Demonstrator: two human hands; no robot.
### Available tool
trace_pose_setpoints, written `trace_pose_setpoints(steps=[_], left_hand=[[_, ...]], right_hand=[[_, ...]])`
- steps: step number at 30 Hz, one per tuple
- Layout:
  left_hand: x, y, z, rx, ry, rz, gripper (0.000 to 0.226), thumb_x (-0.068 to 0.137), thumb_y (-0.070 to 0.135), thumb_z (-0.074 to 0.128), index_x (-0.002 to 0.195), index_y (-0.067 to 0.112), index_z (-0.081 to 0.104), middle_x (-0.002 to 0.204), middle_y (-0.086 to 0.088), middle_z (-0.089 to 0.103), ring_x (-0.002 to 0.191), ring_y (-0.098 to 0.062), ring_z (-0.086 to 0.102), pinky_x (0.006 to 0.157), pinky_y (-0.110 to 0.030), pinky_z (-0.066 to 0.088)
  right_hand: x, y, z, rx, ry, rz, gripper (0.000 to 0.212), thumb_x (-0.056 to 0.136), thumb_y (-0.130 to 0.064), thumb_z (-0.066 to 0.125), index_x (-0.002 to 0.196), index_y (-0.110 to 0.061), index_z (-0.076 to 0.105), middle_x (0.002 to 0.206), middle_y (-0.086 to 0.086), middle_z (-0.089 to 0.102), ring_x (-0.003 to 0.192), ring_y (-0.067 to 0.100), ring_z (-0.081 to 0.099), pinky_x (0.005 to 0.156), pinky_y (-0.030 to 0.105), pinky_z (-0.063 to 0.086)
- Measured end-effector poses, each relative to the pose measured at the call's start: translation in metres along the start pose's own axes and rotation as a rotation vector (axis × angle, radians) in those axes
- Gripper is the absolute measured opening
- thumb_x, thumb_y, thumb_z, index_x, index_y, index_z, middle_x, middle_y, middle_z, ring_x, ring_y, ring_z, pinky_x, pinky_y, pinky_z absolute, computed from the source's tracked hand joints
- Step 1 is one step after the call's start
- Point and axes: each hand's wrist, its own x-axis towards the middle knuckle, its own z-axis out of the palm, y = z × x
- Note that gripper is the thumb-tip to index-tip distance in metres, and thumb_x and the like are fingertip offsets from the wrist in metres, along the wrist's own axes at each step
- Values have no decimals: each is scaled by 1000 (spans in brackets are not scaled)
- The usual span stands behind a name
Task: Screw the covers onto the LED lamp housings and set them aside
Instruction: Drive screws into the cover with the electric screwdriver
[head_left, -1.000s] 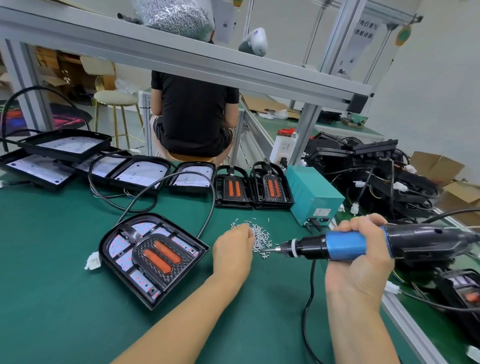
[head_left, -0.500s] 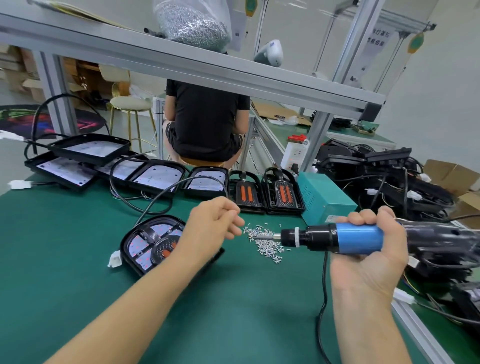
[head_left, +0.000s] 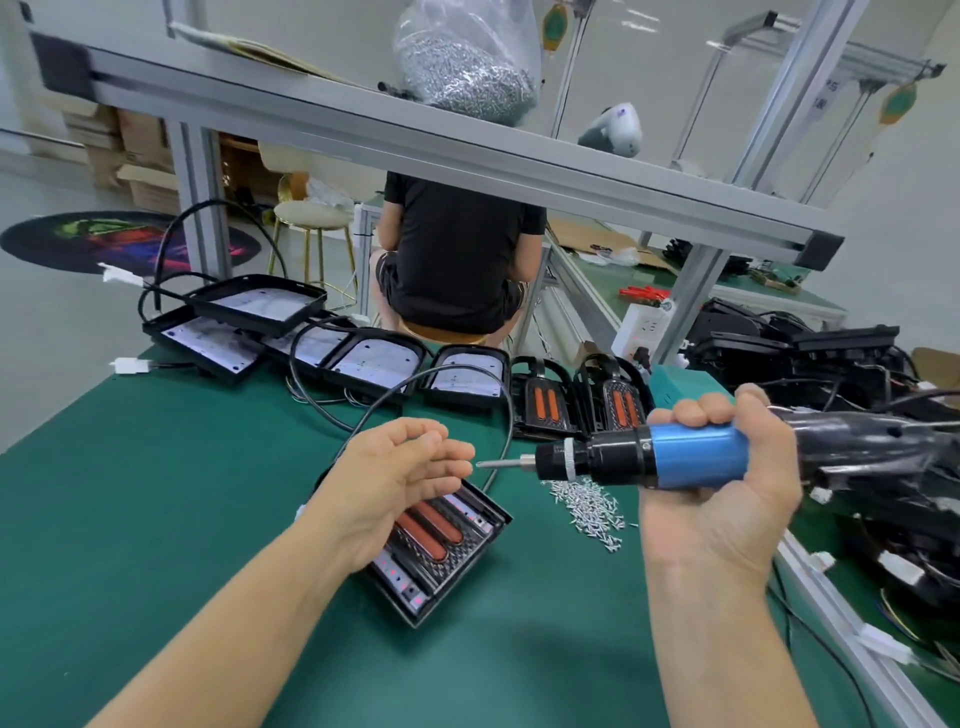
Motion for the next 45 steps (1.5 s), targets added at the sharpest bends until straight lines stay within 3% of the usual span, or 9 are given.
trace_pose_setpoints(steps=[6,11,17,30,35,45], left_hand=[[-3,-2,-13,-48,58,-24,13,92,5,54,83,9,61,63,0,50,56,-8,45,52,-18,42],[-7,-3,-17,-261,-37,-107,7,90,3,52,86,2,58,68,-4,61,55,-8,55,51,-17,50],[-8,-7,-20,-280,-118,-142,9,82,5,57,89,2,60,74,-6,66,60,-9,58,56,-19,53],[-14,-10,-7,-300,-77,-155,7,88,3,53,93,1,58,72,-6,66,57,-9,57,54,-19,53],[-12,-11,-6,-382,-78,-176,10,78,8,57,87,5,58,72,-5,64,58,-9,56,53,-19,52],[-11,-13,-7,-91,-45,-93,10,90,-1,53,86,1,61,69,-5,64,57,-8,53,52,-18,50]], right_hand=[[-3,14,11,8,-31,27,13,76,-15,58,85,-22,53,64,-9,53,58,8,52,68,22,48],[-5,25,18,-19,-36,37,13,74,-15,59,84,-23,54,64,-9,52,59,8,52,70,22,48],[-6,32,20,-38,-42,39,14,74,-14,58,83,-23,53,63,-9,52,57,8,52,66,21,49],[-6,33,16,-35,-35,28,15,74,-13,58,84,-23,53,63,-8,52,58,8,52,67,21,49],[-5,29,14,-35,-34,18,16,73,-12,58,85,-22,54,63,-8,53,58,9,52,66,22,49],[-4,30,9,-46,-22,23,19,71,-10,57,84,-22,52,62,-7,52,57,9,51,65,22,48]])
